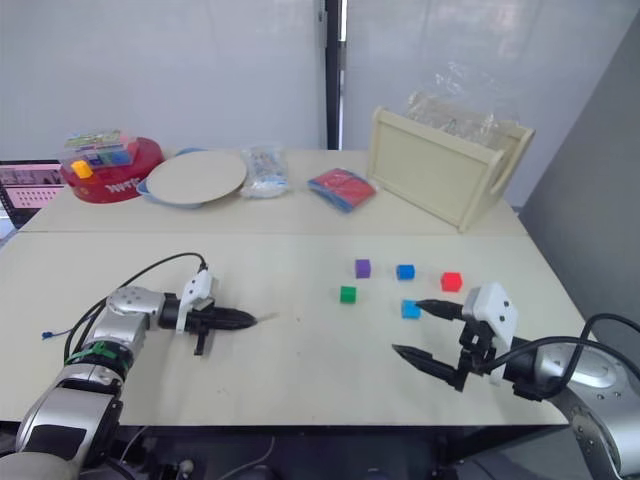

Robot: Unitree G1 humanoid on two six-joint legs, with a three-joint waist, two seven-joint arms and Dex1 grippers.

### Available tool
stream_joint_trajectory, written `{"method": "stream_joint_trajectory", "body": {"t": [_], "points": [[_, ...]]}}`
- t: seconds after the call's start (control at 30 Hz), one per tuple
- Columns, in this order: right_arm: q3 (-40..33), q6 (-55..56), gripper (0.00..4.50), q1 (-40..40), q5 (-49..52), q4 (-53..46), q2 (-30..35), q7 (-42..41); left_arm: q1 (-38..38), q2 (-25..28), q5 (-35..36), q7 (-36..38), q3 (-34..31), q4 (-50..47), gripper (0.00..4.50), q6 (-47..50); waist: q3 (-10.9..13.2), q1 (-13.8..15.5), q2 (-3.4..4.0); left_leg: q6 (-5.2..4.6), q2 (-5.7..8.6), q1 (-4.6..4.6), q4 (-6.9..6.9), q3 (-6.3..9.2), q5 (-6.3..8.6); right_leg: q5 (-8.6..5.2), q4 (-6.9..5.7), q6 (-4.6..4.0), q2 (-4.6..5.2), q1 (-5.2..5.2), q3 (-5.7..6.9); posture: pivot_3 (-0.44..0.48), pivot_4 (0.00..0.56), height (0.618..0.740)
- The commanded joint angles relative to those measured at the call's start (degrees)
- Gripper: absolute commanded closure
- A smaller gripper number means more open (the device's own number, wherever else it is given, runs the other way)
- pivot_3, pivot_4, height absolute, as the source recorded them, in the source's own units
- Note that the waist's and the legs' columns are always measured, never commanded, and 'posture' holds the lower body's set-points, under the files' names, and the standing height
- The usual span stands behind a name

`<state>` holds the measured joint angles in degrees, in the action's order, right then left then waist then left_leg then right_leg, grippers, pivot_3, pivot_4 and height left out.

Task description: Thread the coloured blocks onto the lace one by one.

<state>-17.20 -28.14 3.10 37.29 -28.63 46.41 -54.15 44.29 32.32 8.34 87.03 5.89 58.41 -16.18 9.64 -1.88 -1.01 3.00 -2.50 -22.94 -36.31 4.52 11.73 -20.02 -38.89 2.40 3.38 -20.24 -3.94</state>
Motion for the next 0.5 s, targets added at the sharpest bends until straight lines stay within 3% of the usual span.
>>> {"method": "stream_joint_trajectory", "body": {"t": [0.03, 0.27, 0.5], "points": [[-1.6, 1.2, 0.00, 0.3, 0.1, -0.1, -0.9, 1.1, -0.6, -0.5, -2.1, 0.7, 1.0, 0.7, 4.46, 0.7, 0.0, 0.1, 0.00, 0.00, 0.00, 0.00, 0.00, 0.00, 0.00, 0.00, 0.00, 0.00, 0.00, 0.00, 0.00, 0.000, 0.150, 0.740], [-6.7, -0.3, 0.00, 3.4, 0.2, 0.7, -5.2, 9.3, -2.1, 4.0, 1.2, 4.4, -0.3, -14.1, 4.46, 9.4, 0.0, 0.2, -0.03, 0.01, -0.01, -0.17, -0.03, 0.02, 0.00, 0.00, -0.04, 0.00, -0.01, -0.14, 0.01, 0.000, 0.150, 0.740], [-6.0, 0.6, 0.00, -1.2, -8.2, 5.9, -13.9, 28.1, -10.4, 10.6, 1.9, 3.6, 0.4, -34.7, 4.46, 22.4, 0.0, -0.7, 0.01, 0.01, -0.08, -0.09, 0.05, 0.02, -0.01, 0.00, -0.10, -0.01, -0.06, -0.17, -0.03, 0.000, 0.150, 0.740]]}}
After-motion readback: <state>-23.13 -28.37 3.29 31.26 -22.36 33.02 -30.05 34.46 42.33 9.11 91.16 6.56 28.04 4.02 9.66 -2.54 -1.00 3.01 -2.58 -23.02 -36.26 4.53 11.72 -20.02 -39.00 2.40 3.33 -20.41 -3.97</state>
